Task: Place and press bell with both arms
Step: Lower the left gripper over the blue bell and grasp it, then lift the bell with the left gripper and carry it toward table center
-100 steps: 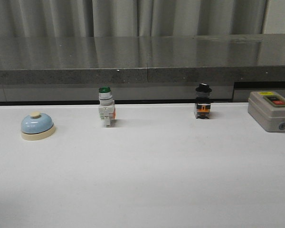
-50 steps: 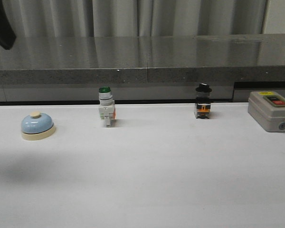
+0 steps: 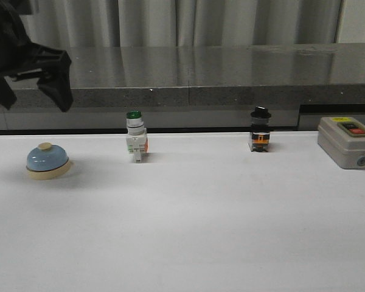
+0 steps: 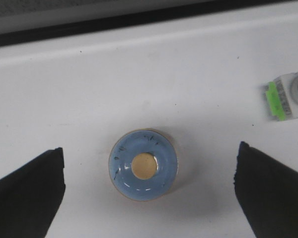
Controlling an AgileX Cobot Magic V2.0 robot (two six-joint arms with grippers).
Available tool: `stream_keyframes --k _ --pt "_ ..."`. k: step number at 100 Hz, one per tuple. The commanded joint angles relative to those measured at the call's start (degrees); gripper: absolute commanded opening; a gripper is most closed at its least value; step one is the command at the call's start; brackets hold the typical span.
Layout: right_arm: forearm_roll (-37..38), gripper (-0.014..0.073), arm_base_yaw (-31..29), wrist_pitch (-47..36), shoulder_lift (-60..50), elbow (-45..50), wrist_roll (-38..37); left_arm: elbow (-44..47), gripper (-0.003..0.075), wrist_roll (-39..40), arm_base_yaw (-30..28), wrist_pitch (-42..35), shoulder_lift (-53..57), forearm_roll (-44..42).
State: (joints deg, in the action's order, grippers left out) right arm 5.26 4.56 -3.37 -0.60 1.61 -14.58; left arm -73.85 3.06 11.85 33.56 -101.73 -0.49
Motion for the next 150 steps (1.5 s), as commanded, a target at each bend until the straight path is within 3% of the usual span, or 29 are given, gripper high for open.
stream_keyframes --k 1,87,101,125,150 --pt "0.3 -0.0064 0.0 -4.9 -1.2 -1.1 0.3 -2.6 0.0661 0.0 0.5 -2.6 0.1 0.2" --pt "0.3 -0.0064 0.0 -4.9 -1.2 -1.1 0.3 -2.6 0.0650 0.0 0.5 -3.0 -10.5 -0.7" --pt "0.3 -0.0064 0.0 -4.9 -1.2 -1.1 0.3 -2.6 0.0572 0.0 0.5 -3.0 -10.5 -1.1" --pt "0.3 -0.0064 0.0 -4.9 -1.2 -1.1 0.3 -2.6 0.0302 0.0 0.5 -3.0 -9.8 -1.6" --pt "0.3 -0.0064 0.0 -4.9 -1.2 -1.1 0.3 -2.6 0.0272 0.0 0.5 -0.1 -5.4 -1.6"
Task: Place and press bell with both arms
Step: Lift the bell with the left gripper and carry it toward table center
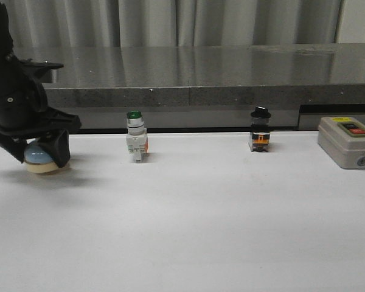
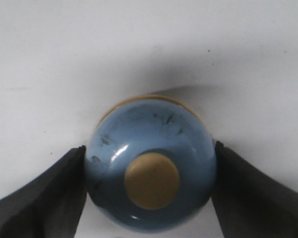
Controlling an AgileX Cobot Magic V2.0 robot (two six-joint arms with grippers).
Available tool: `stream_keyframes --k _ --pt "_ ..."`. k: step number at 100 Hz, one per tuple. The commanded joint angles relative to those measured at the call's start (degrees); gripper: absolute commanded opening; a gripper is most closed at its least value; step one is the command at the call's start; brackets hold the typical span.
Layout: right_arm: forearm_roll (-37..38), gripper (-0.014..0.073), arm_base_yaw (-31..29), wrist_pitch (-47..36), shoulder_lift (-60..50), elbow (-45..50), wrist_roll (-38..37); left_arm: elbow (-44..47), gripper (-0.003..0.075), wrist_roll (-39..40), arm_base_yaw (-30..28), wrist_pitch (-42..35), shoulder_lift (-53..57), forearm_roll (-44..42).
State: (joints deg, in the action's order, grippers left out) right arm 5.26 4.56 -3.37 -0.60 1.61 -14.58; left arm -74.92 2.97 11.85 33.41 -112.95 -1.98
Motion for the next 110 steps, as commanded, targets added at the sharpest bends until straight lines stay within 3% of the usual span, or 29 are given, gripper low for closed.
stream_keyframes --k 1,36,60,88,110 --pt "0.3 -0.0064 0.0 -4.9 -1.2 -1.1 0.3 -1.6 0.0272 0.1 0.5 0.4 6.0 -0.1" --pt "0.3 -0.0064 0.0 -4.9 -1.2 -1.1 0.3 -1.6 0.0272 0.1 1.4 10.3 17.1 2.0" --pt "0.3 -0.0064 0.0 -4.9 -1.2 -1.1 0.3 -1.6 0.0272 0.1 9.5 10.9 20.4 2.0" --pt "0.3 -0.0064 0.0 -4.9 -1.2 -1.1 0.3 -1.6 0.0272 0.1 21.4 3.9 19.0 2.0" --pt "0.3 -0.0064 0.0 -4.9 -1.2 -1.1 0.3 -3.0 0.0272 0.1 25.9 -1.2 13.5 1.6"
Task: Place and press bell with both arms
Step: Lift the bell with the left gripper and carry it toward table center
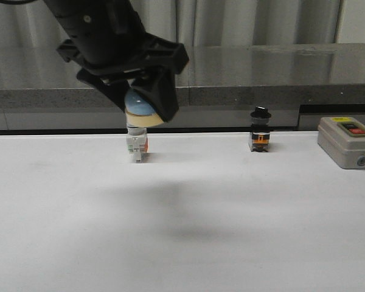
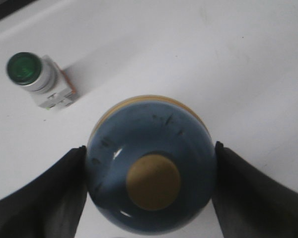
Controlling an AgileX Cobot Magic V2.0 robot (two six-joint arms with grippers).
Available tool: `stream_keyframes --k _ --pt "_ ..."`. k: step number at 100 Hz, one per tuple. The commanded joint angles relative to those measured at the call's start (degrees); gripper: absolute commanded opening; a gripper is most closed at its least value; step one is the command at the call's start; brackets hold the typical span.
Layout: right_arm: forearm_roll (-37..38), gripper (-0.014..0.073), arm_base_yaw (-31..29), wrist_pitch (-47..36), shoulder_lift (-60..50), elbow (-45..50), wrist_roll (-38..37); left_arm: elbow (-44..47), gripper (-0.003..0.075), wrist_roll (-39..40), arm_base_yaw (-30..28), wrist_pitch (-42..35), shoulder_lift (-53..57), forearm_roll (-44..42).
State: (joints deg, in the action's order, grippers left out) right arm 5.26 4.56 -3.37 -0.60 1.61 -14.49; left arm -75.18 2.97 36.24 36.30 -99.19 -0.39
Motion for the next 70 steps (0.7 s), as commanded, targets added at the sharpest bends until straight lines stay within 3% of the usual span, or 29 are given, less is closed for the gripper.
stream_keyframes --k 1,40,70 --pt "0.3 -0.0064 0.0 -4.9 -1.2 -1.1 0.2 -3.1 0.0272 0.1 1.5 -4.1 -0.5 0.0" --pt "0.3 -0.0064 0.0 -4.9 -1.2 -1.1 0.2 -13.4 0.0272 0.1 2.7 -3.5 -13.9 -0.8" --pt "0.3 -0.0064 0.0 -4.9 -1.2 -1.1 0.2 -14.8 0.0272 0.1 4.0 -3.6 -17.7 -1.0"
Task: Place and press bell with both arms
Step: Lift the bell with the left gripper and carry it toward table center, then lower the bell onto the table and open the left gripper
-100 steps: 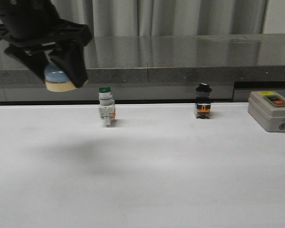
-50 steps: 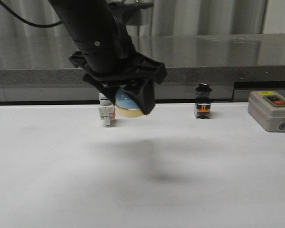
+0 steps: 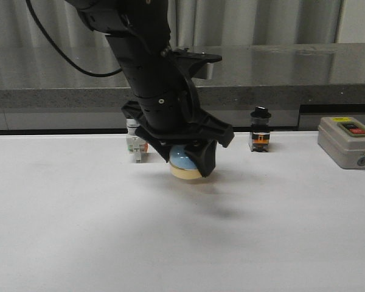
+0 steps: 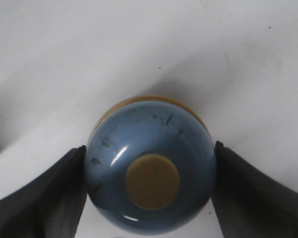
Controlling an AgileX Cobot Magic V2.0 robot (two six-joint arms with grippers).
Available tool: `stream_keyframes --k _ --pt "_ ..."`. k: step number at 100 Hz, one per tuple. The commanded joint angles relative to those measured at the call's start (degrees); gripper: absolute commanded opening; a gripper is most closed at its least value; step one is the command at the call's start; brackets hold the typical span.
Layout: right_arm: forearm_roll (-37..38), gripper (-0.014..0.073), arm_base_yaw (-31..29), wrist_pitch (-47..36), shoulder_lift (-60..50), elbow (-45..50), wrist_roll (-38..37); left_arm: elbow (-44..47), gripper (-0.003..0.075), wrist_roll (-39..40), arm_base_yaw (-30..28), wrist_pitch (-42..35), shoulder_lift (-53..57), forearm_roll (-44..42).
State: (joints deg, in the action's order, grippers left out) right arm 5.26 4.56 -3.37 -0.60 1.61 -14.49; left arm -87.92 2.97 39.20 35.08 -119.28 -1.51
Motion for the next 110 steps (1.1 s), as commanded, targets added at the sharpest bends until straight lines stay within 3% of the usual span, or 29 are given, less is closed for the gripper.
stream_keyframes --k 1,63,75,94,110 --pt "0.3 -0.0064 0.0 -4.9 -1.2 -1.1 0.2 -2.1 0.0272 0.1 1.1 -2.4 2.4 0.1" --pt "0.3 -0.0064 0.0 -4.9 -1.2 -1.1 0.2 -2.1 0.0277 0.1 4.1 0.3 1.3 0.1" --pt "0.3 -0.0064 0.0 -4.9 -1.2 -1.1 0.2 -2.1 0.0337 0.1 4.1 0.9 1.3 0.1" --pt "0.3 -0.0064 0.0 -4.9 -1.2 -1.1 0.2 -2.1 0.0501 0.0 4.1 1.2 1.3 0.1" --pt "0.3 -0.0064 0.0 -4.9 -1.2 -1.1 0.2 -2.1 0.0554 0.0 4.1 1.3 1.3 0.1"
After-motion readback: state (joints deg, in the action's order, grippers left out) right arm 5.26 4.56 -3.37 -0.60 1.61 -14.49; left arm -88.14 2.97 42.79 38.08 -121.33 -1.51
